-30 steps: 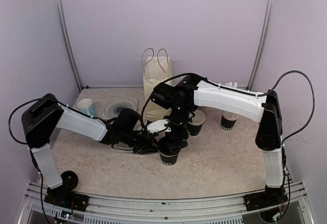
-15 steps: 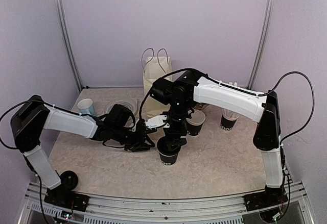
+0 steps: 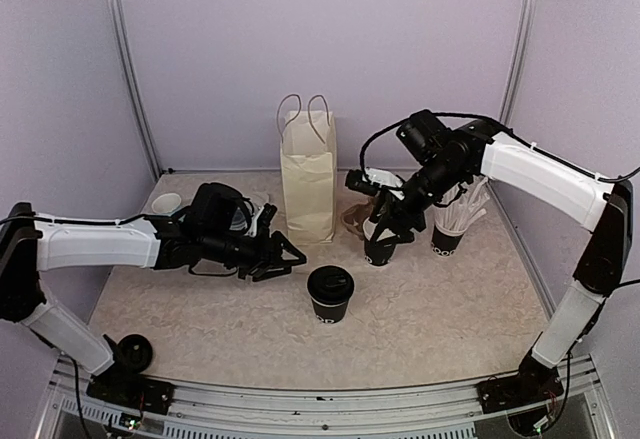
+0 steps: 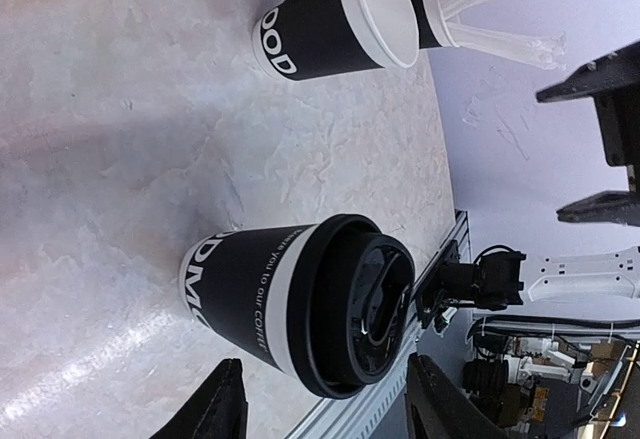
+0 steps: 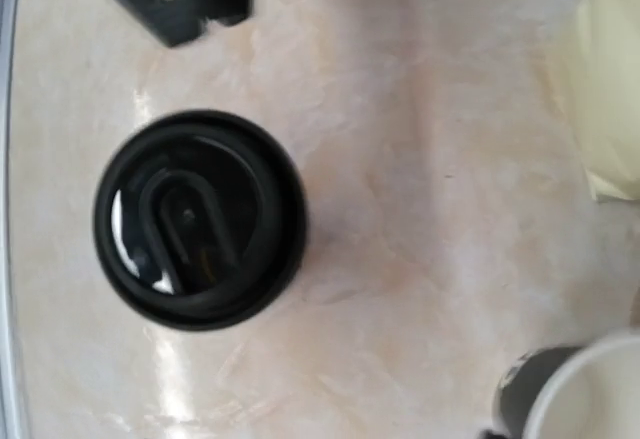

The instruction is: Pack the takeout coffee

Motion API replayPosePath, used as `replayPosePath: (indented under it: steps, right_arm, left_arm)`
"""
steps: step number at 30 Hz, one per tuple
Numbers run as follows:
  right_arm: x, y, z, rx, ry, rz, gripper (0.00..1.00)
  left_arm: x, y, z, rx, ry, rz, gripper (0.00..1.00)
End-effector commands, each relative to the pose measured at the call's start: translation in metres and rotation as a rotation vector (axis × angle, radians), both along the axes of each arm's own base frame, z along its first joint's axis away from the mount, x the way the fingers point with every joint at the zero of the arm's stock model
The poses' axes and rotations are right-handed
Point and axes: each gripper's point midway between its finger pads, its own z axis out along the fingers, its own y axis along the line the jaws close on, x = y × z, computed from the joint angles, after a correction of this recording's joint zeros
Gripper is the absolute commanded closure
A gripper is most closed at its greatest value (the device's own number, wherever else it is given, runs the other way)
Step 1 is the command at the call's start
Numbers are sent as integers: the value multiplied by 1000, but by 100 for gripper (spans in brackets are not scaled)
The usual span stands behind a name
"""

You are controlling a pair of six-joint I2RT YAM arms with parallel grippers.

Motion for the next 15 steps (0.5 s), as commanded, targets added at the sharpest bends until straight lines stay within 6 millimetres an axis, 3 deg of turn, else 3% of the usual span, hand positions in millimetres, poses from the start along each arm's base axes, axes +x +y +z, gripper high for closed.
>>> replayPosePath:
  steps: [1,5,8,11,15]
  right_arm:
    - [-14,5,-23,180,281,-57,38]
    - [-36,-3,-46,201,416,-78,42]
    - [-42,-7,-61,203,501,-125,42]
    - [-37,-10,-72,208,550,-177,41]
    - [-23,-11,-77,210,549,-217,32]
  left_arm:
    - [-1,-12,7,-3,3,-8,46]
    - [2,-14,-2,12,9,6,46]
    - [5,-17,1,-12,-5,10,45]
    - [7,-23,0,-22,-5,1,45]
    - [12,-30,-4,-22,1,-13,45]
